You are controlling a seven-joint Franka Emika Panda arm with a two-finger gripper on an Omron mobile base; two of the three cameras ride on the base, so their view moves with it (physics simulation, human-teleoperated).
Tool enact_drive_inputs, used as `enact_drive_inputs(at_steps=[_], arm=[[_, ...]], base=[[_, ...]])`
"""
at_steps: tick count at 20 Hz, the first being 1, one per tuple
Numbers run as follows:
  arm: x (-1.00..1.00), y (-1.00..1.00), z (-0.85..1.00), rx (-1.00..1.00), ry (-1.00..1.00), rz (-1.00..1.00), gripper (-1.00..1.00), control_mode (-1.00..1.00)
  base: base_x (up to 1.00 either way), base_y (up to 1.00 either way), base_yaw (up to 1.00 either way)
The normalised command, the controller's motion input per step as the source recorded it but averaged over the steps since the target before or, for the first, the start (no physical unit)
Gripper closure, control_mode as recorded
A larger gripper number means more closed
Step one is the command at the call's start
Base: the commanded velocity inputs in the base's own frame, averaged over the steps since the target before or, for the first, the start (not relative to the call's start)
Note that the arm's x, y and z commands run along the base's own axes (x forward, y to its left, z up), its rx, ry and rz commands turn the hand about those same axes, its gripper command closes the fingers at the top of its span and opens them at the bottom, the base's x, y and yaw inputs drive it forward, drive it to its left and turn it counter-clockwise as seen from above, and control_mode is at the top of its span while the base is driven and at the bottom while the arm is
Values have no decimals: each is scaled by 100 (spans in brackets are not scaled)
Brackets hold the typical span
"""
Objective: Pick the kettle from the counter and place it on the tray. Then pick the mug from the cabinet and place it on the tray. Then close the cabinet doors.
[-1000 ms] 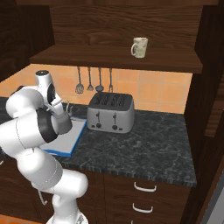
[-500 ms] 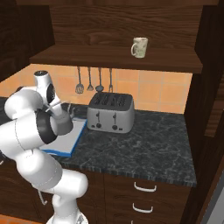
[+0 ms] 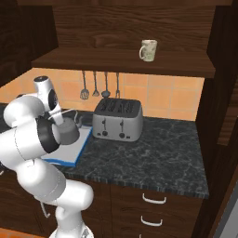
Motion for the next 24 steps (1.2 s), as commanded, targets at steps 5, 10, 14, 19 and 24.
enact_drive_inputs(at_steps=[5,10,14,19,24], arm=[[0,-2,-1,0,0,-10,-100,-100],[0,-2,-1,1,-2,-1,-100,-100],[-2,-4,0,0,-5,-1,-100,-100],[-33,-22,3,0,-5,0,-100,-100],[-59,-23,35,1,-19,5,-100,-100]], base=[[0,0,0],[0,0,0],[0,0,0],[0,0,0],[0,0,0]])
